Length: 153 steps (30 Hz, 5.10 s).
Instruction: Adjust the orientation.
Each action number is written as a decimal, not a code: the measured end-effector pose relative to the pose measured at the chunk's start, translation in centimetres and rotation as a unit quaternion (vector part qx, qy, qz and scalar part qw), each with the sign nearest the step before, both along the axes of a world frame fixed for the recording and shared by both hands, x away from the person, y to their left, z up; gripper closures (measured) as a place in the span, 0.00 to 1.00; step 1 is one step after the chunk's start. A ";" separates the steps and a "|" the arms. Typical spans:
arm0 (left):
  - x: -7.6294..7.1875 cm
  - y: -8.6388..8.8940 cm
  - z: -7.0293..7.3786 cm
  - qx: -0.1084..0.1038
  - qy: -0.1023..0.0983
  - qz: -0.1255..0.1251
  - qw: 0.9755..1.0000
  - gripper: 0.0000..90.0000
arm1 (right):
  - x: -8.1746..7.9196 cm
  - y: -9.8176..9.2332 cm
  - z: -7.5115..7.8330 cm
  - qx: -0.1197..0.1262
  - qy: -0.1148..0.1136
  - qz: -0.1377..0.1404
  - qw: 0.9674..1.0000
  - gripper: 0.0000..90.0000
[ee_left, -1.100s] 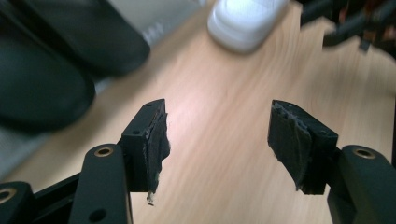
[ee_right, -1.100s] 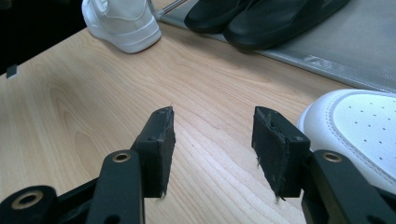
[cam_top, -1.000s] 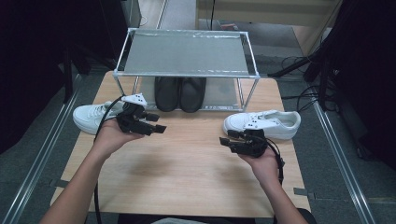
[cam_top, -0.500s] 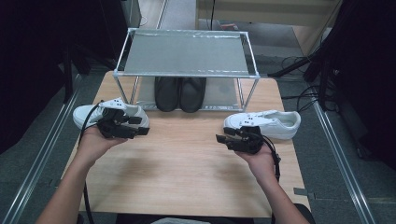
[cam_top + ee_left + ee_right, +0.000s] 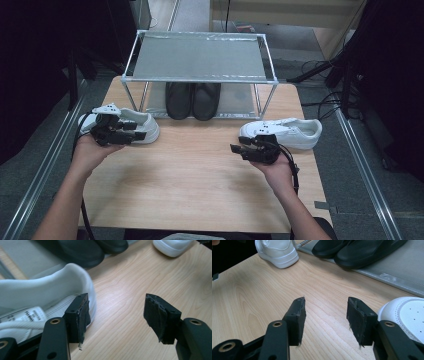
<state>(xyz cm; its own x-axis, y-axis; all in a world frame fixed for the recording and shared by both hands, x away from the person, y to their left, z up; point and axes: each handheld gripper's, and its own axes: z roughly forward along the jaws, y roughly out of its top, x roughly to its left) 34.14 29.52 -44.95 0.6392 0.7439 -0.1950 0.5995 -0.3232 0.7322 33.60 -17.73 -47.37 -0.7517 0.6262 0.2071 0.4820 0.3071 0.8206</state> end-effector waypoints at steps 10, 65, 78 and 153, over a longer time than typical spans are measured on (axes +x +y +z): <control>2.1 -0.5 -0.9 0.015 0.022 0.003 1.000 0.46 | -0.8 -0.9 -0.2 -0.006 -0.001 -0.014 1.000 0.56; 5.0 -2.6 -2.3 0.057 0.069 0.001 0.996 0.89 | -3.0 -3.7 -0.8 -0.011 0.005 -0.061 0.998 0.56; 1.7 -4.1 -0.2 0.102 0.033 0.010 0.994 0.89 | -3.1 -3.3 -0.7 -0.014 0.004 -0.060 0.998 0.56; -4.2 -22.1 -1.7 0.086 0.042 -0.249 0.964 0.67 | -2.3 -1.0 -1.2 -0.025 0.014 -0.022 0.999 0.57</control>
<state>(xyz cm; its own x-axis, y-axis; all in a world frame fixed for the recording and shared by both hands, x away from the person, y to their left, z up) 29.93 7.42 -46.67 0.9128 0.3747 -0.1626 0.3932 -0.6984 0.5980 31.35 -18.76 -48.60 -0.7177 0.6685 0.1950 0.5182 0.3256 0.7909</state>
